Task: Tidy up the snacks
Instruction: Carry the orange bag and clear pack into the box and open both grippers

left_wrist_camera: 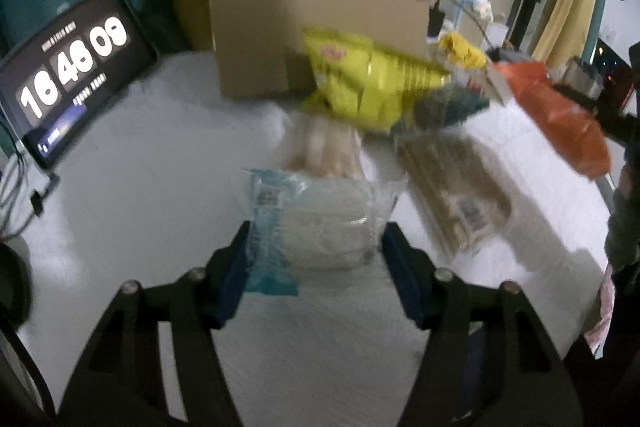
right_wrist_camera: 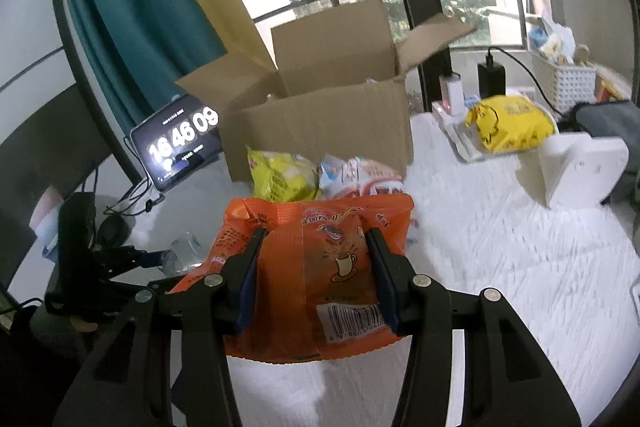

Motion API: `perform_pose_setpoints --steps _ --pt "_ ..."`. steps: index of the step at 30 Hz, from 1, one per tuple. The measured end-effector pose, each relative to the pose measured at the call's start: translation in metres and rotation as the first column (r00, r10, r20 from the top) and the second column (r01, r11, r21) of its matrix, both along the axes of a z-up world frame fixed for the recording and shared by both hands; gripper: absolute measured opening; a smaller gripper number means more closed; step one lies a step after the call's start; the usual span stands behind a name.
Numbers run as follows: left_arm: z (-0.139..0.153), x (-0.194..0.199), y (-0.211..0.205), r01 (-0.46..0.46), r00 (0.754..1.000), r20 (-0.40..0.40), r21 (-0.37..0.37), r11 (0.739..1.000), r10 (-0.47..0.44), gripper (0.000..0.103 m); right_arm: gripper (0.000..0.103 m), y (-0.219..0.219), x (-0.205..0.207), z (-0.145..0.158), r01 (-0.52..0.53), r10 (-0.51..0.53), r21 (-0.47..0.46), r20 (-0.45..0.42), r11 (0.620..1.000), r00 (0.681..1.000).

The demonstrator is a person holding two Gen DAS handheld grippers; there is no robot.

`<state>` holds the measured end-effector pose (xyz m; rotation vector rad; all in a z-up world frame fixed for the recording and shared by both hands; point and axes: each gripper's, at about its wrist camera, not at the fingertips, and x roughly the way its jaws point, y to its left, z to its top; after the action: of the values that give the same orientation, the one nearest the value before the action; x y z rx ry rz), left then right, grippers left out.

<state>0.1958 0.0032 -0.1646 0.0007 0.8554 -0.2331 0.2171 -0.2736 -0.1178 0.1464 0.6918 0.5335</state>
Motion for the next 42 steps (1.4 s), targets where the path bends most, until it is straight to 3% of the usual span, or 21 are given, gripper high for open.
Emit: perform_pose_setpoints --steps 13,26,42 --pt "0.060 0.032 0.004 -0.034 0.986 0.164 0.017 0.999 0.031 0.065 0.052 0.006 0.032 0.039 -0.027 0.029 -0.016 0.116 1.000 0.993" --pt "0.107 0.084 0.003 -0.049 0.954 0.298 0.047 0.998 0.033 0.065 0.052 0.009 0.081 0.072 -0.028 0.030 -0.011 0.211 1.000 0.977" --pt "0.123 0.192 0.005 -0.086 0.957 0.278 0.005 0.996 0.081 0.065 0.052 0.045 0.182 0.079 -0.009 0.014 -0.027 0.182 1.000 0.983"
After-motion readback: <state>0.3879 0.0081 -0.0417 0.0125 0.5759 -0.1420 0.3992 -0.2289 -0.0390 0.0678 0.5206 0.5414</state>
